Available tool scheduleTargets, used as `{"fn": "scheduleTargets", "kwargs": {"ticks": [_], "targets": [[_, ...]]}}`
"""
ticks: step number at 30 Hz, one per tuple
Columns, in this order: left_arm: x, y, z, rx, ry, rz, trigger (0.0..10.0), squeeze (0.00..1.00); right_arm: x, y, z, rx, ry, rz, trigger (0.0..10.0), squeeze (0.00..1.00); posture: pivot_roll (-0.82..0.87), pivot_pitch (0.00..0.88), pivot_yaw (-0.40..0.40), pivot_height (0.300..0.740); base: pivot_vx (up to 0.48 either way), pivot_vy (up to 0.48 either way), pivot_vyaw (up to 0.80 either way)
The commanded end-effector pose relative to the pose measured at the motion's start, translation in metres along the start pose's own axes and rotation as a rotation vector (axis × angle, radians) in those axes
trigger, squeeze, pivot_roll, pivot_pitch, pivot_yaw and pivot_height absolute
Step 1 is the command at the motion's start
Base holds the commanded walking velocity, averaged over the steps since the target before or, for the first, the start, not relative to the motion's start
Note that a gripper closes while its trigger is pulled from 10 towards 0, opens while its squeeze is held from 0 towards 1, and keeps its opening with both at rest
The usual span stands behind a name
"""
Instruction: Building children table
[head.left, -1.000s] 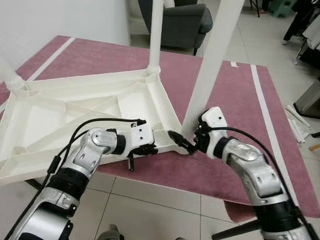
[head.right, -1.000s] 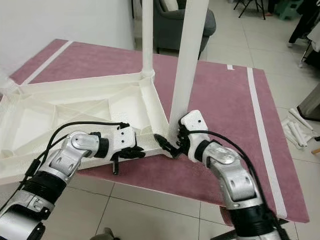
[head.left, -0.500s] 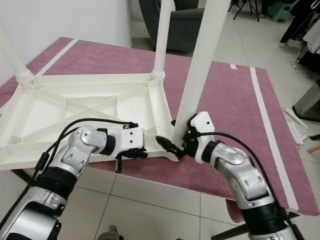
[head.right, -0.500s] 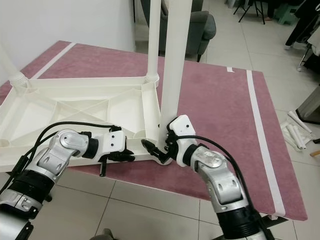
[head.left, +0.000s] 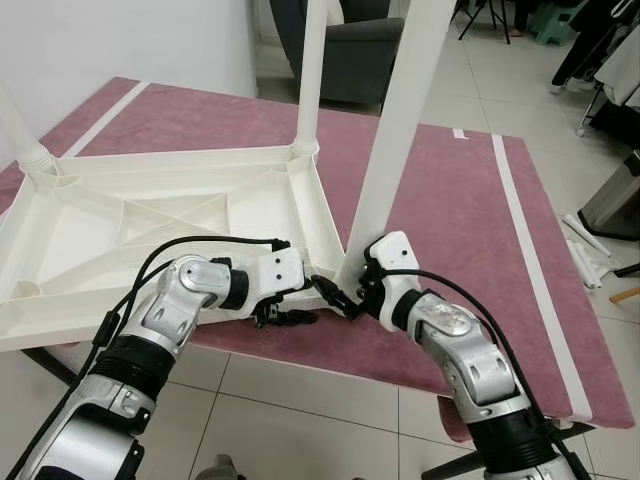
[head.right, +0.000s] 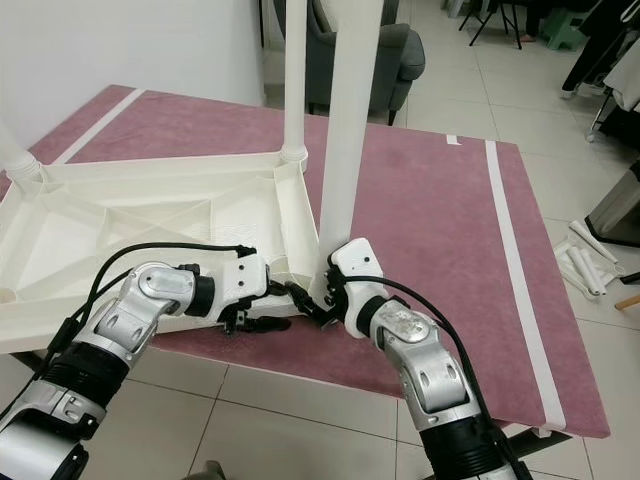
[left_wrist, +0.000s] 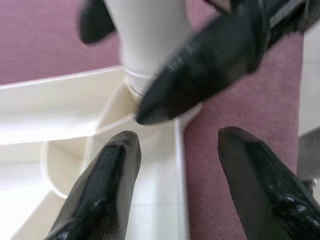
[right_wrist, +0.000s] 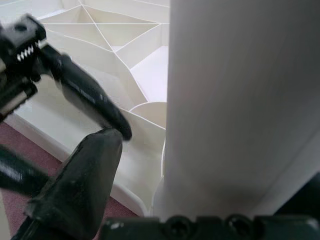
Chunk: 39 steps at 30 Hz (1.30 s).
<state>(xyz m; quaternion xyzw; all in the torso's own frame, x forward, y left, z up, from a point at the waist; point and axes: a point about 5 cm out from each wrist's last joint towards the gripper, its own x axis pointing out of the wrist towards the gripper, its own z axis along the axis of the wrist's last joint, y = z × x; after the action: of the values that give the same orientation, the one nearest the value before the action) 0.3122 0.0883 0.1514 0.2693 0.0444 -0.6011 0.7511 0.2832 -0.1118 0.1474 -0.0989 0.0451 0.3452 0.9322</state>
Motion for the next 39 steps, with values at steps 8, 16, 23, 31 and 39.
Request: {"fn": "scheduleTargets", "kwargs": {"ticks": [8,16,23,31,39], "targets": [[-0.002,0.004,-0.006,-0.075,0.01,0.184,10.0,0.0,0.001,0.008,-0.002,0.015,-0.008,0.03,10.0,0.0,0.11,0.0,-0.013,0.74,0.0,0.0,0.0],[0.017,0.001,-0.01,-0.131,0.02,0.196,10.0,0.0,-0.007,-0.007,0.005,0.045,-0.062,-0.021,10.0,0.0,0.11,0.0,-0.018,0.74,0.0,0.0,0.0],[0.026,0.004,-0.011,-0.139,0.051,0.208,10.0,0.0,-0.008,-0.01,0.006,0.041,-0.065,-0.039,10.0,0.0,0.1,0.0,-0.009,0.74,0.0,0.0,0.0],[0.026,0.004,-0.016,-0.143,0.07,0.212,0.0,0.0,-0.009,-0.009,0.005,0.048,-0.067,-0.043,10.0,0.0,0.1,0.0,-0.01,0.74,0.0,0.0,0.0],[0.026,0.0,-0.016,-0.131,0.059,0.188,10.0,0.0,-0.009,-0.012,0.006,0.032,-0.06,-0.029,10.0,0.0,0.11,0.0,-0.016,0.74,0.0,0.0,0.0]]}}
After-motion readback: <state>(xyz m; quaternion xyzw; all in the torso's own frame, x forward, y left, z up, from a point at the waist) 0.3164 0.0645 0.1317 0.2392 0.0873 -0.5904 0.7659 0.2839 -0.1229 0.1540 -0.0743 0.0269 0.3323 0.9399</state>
